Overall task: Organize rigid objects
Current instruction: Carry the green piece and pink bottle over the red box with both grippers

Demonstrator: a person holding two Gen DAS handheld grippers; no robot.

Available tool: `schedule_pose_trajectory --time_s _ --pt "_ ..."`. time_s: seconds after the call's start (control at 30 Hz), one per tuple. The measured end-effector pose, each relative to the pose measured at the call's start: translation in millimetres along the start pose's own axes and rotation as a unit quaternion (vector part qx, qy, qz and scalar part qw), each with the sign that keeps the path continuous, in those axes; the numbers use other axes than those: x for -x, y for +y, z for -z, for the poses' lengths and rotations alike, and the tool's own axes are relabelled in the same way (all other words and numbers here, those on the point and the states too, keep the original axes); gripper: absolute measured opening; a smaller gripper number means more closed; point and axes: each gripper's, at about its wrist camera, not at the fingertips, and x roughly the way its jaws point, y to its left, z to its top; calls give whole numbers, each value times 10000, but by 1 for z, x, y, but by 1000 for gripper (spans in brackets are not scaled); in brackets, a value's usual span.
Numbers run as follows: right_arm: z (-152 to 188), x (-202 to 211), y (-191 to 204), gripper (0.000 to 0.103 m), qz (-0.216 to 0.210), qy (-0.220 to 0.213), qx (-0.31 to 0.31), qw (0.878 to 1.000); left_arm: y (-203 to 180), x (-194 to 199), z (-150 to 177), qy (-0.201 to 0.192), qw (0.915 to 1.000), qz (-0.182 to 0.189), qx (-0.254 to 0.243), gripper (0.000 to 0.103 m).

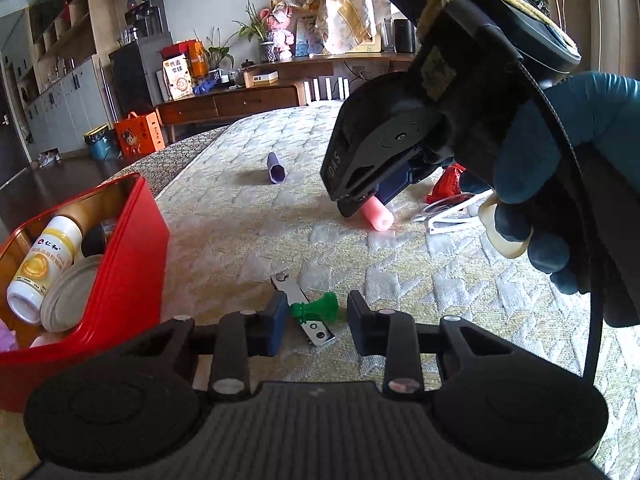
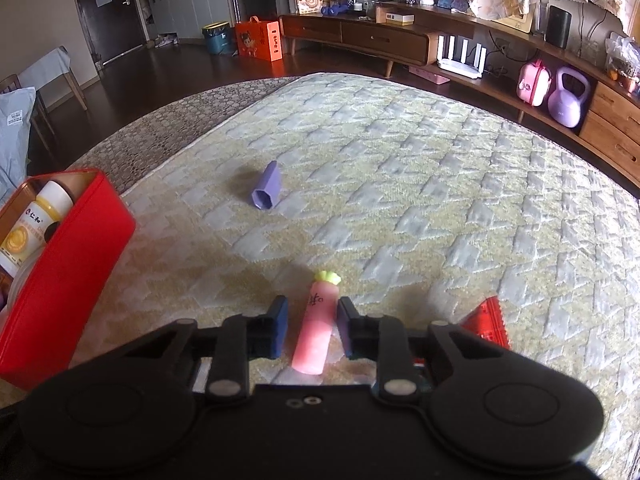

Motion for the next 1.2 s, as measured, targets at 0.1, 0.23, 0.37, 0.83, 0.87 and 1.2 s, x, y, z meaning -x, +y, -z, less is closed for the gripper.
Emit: schedule_pose_trajectory --time_s 0.1,0.23,0.37,0.83,0.87,1.2 --pt "0 0 1 15 5 -8 -5 10000 2 -1 -1 14 10000 -15 30 25" --pt "2 2 5 15 71 -33 57 10000 3 0 -2 24 10000 -21 59 25" --pt "4 13 5 15 39 -105 -31 9999 6 4 -4 5 10000 29 93 24" --pt "16 81 26 15 -121 -313 -58 9994 31 50 -13 -111 9985 488 243 25" --pt "16 87 28 15 -128 -340 -59 9993 33 54 -14 -131 9984 507 232 24" --pt "22 133 60 15 -198 -547 -123 9982 63 101 -15 -313 9959 807 259 25"
